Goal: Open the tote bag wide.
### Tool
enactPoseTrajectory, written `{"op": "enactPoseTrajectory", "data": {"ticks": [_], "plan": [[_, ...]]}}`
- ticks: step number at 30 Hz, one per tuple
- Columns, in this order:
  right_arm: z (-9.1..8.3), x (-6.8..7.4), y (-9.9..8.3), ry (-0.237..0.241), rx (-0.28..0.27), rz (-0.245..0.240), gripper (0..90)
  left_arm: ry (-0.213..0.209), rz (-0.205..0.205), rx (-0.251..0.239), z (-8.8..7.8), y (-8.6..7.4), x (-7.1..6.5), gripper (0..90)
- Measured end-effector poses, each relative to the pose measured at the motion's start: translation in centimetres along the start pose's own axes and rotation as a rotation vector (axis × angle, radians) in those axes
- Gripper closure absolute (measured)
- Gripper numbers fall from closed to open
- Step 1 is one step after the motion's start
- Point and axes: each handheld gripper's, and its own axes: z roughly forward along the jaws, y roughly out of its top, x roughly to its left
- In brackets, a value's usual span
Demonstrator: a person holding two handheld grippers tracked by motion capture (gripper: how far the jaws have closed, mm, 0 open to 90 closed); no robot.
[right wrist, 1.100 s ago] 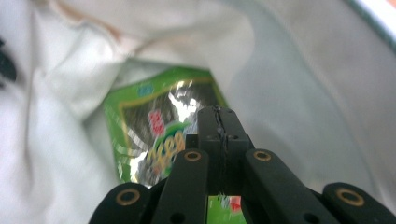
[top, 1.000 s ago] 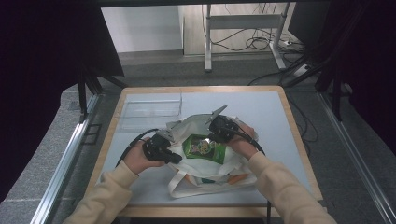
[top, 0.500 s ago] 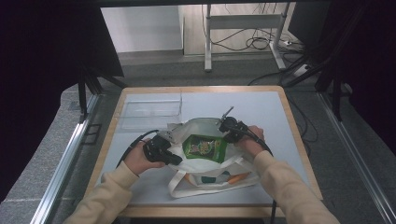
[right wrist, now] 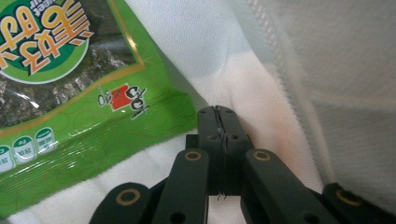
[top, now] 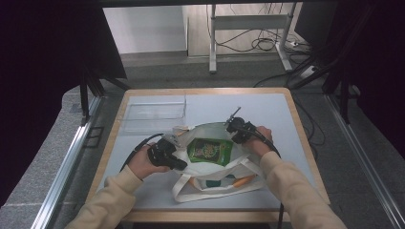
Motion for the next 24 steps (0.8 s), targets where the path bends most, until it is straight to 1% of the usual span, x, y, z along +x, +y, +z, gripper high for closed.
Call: {"op": "enactPoseTrajectory", "data": {"ticks": [3,5,8,9,11,14,16,19,24], "plan": [[0.0,-0.3,0.1,0.000,-0.002,0.005,88.8,-0.009,-0.004,-0.001,0.1,0.0,-0.1,87.9],[0.1,-0.6,0.1,-0.002,-0.006,0.003,88.8,-0.005,0.005,0.007,0.2,0.1,-0.2,88.4],[0.2,-1.0,0.1,0.013,-0.014,0.026,88.9,-0.008,0.001,0.002,0.3,0.1,-0.1,88.4],[0.3,-1.1,0.2,0.010,-0.015,0.031,88.9,-0.009,-0.001,0.001,0.3,0.1,-0.1,88.5],[0.3,-1.2,0.2,0.013,-0.018,0.032,88.9,-0.009,-0.002,0.002,0.3,0.1,-0.2,88.5],[0.4,-1.3,0.3,0.006,-0.019,0.021,88.9,-0.014,-0.002,0.000,0.4,0.1,-0.2,88.5],[0.3,-1.4,0.5,0.001,-0.020,0.026,88.9,-0.013,-0.001,0.001,0.5,0.1,-0.2,88.5],[0.4,-1.7,0.8,0.008,-0.024,0.035,88.9,-0.013,0.001,0.002,0.5,0.2,-0.3,88.6],[0.5,-1.7,0.8,0.003,-0.023,0.029,88.9,-0.017,-0.001,-0.001,0.5,0.2,-0.2,88.5]]}}
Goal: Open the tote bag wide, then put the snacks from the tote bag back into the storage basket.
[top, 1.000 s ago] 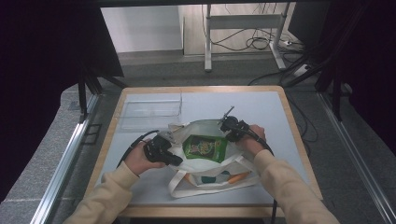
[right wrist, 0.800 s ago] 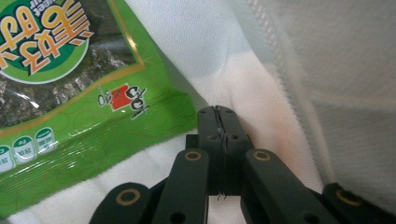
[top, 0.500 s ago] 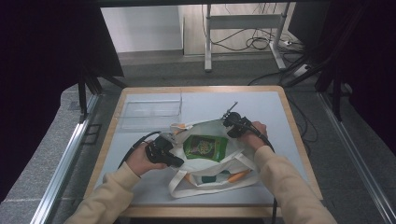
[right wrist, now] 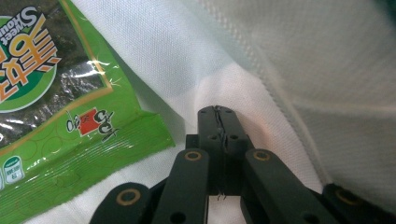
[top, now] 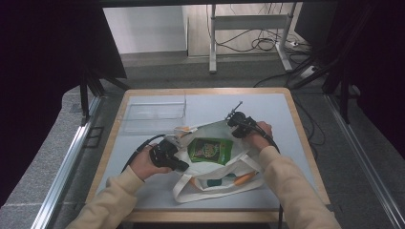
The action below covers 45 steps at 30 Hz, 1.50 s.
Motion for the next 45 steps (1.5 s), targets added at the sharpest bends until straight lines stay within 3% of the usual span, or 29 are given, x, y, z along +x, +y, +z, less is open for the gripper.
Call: {"op": "enactPoseTrajectory", "data": {"ticks": [4,9,13,15,18,23,28,31,36,45], "plan": [[-0.4,0.4,-0.1,0.002,-0.014,-0.016,88.8,0.007,0.000,-0.009,-0.1,0.0,0.0,88.7],[-1.8,0.5,-0.7,0.041,-0.078,0.007,88.8,0.020,-0.007,-0.029,-0.5,-0.1,0.2,88.7],[-3.1,1.1,-1.2,0.100,-0.145,0.034,88.7,0.034,-0.013,-0.045,-0.8,-0.2,0.3,89.1],[-3.5,1.4,-1.3,0.112,-0.165,0.027,88.7,0.036,-0.013,-0.051,-1.0,-0.2,0.3,88.8],[-3.9,2.0,-1.6,0.144,-0.184,0.056,87.1,0.040,-0.017,-0.067,-1.4,-0.3,0.3,88.3],[-4.2,2.9,-1.8,0.188,-0.202,0.096,70.3,0.052,-0.022,-0.103,-2.3,-0.6,0.3,83.7],[-4.7,3.6,-1.6,0.206,-0.228,0.166,50.3,0.102,-0.018,-0.186,-3.4,-0.9,0.1,70.2],[-5.0,4.0,-1.6,0.203,-0.244,0.205,41.3,0.111,-0.031,-0.204,-3.8,-1.0,0.1,60.3],[-5.1,4.4,-2.1,0.228,-0.273,0.266,32.8,0.114,-0.045,-0.231,-4.1,-1.0,0.3,47.2],[-5.3,4.2,-2.2,0.250,-0.254,0.357,27.9,0.116,-0.063,-0.264,-4.6,-1.1,0.5,39.5]]}}
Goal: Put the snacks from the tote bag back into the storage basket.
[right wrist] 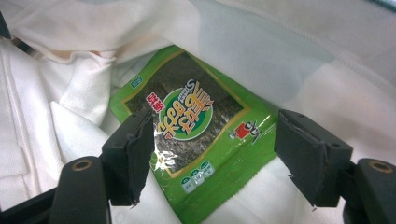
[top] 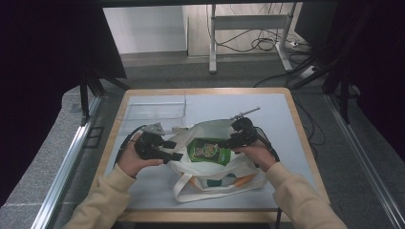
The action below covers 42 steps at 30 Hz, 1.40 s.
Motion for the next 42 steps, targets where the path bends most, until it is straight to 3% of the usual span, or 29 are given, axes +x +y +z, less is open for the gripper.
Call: {"op": "enactPoseTrajectory", "data": {"ticks": [17,22,31,42], "plan": [[1.0,1.3,0.9,-0.049,0.068,0.034,26.3,-0.005,0.002,0.012,0.1,0.0,0.3,35.9],[2.3,0.7,0.9,-0.085,0.131,0.066,26.7,-0.008,0.003,0.011,0.1,0.0,0.3,35.8],[4.6,0.6,0.8,-0.095,0.228,0.116,27.1,-0.007,0.005,0.010,0.3,-0.1,0.2,35.9],[5.6,0.2,0.5,-0.123,0.270,0.147,25.5,-0.005,0.008,0.012,0.3,-0.1,0.2,36.1]]}}
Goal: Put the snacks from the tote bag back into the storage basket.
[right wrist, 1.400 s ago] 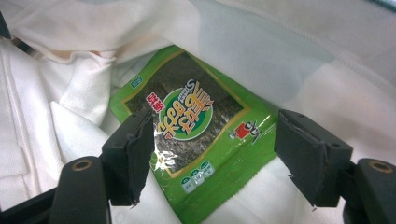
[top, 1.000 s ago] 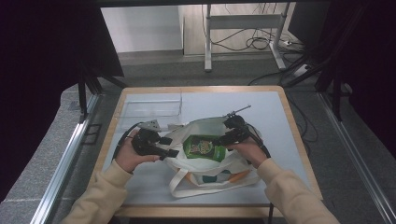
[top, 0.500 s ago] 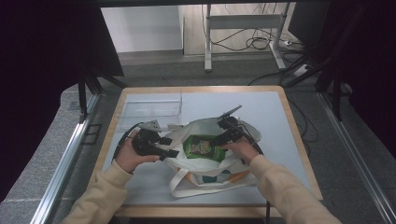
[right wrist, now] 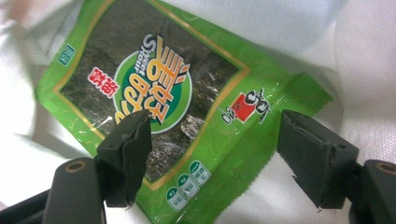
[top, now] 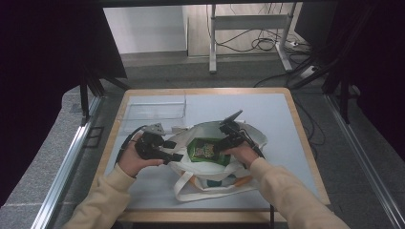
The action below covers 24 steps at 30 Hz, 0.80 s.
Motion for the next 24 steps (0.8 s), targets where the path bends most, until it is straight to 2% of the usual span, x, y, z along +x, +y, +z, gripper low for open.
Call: {"op": "enactPoseTrajectory", "data": {"ticks": [7,9,12,18,24], "plan": [[0.59,-0.09,0.06,-0.005,0.029,0.017,25.1,0.000,0.003,0.002,0.00,0.00,0.04,36.2],[0.67,-0.09,0.10,-0.001,0.029,0.020,27.3,0.000,0.001,0.002,0.03,0.00,0.02,36.2],[0.78,-0.11,0.11,-0.009,0.027,0.017,35.2,0.000,0.003,0.002,0.01,0.00,0.01,36.2],[0.77,-0.11,0.12,0.008,0.029,0.016,45.3,0.001,0.003,0.003,0.03,0.00,0.01,36.3],[0.75,-0.20,0.16,0.032,0.027,0.015,62.0,0.001,-0.003,0.005,0.11,-0.01,-0.02,36.3]]}}
